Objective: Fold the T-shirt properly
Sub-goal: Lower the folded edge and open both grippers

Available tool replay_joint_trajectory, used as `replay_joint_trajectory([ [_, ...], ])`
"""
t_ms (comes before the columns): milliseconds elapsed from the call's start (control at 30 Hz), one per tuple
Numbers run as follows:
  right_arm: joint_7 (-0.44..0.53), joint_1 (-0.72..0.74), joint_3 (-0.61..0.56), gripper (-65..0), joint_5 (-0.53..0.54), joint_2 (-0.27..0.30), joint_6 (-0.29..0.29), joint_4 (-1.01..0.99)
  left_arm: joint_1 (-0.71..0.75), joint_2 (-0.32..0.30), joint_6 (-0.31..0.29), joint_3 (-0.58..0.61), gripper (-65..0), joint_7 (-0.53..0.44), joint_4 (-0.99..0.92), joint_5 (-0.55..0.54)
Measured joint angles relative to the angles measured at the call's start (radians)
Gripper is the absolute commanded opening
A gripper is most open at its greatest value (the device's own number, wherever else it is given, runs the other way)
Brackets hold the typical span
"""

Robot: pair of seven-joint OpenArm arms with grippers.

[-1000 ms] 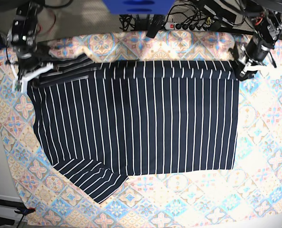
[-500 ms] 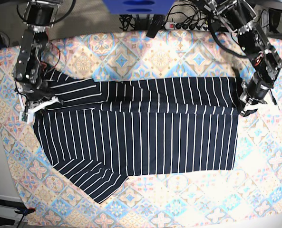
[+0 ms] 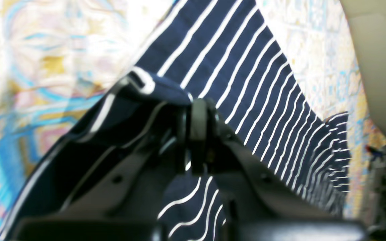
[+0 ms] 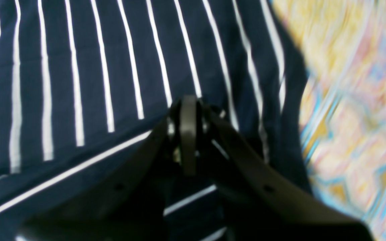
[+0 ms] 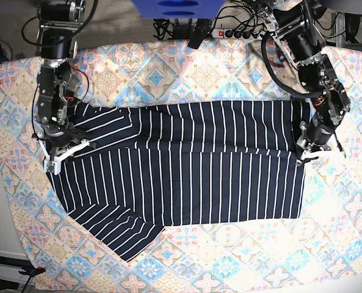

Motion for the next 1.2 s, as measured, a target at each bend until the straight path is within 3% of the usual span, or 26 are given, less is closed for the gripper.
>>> replay_joint_trajectory([
  [100, 0.051, 0.036, -0.037, -64.3, -0.056, 0.0, 0.001, -0.062, 0.001, 0.0, 0.0, 0.043, -65.0, -0.039, 0.0, 0.025],
  [333, 0.138, 0.061, -0.043, -61.7, -0.071, -0.001, 0.0, -0.142, 0.006, 0.0, 0.002, 0.069, -63.5, -0.046, 0.0, 0.027],
  [467, 0.154, 0.05, -0.041, -48.4, -0.072, -0.001, -0.004, -0.097, 0.022, -0.003, 0.004, 0.065, -45.7, -0.048, 0.0, 0.063],
  [567, 0.152, 0.025, -0.04, -37.8, -0.072, -0.001, -0.004, -0.046, 0.062, -0.003, 0.006, 0.065, -36.8, -0.048, 0.0, 0.064],
  [667, 0.15, -0.02, -0.04, -32.1, -0.072, 0.001, -0.001, 0.012, 0.095, -0.003, 0.008, 0.064, -36.4, -0.047, 0.0, 0.06],
  [800, 0.154, -0.095, -0.044, -31.3, -0.074, 0.029, 0.004, 0.104, 0.145, -0.002, 0.008, 0.064, -36.4, -0.052, 0.025, 0.032],
  [1067, 0.146, -0.242, -0.044, -31.3, -0.072, 0.061, 0.006, 0.163, 0.307, 0.0, 0.009, 0.06, -36.4, -0.048, 0.088, -0.165],
  [1200, 0.153, -0.257, -0.043, -31.3, -0.071, 0.066, 0.0, 0.169, 0.346, 0.007, 0.009, -0.01, -36.4, -0.061, 0.089, -0.251],
])
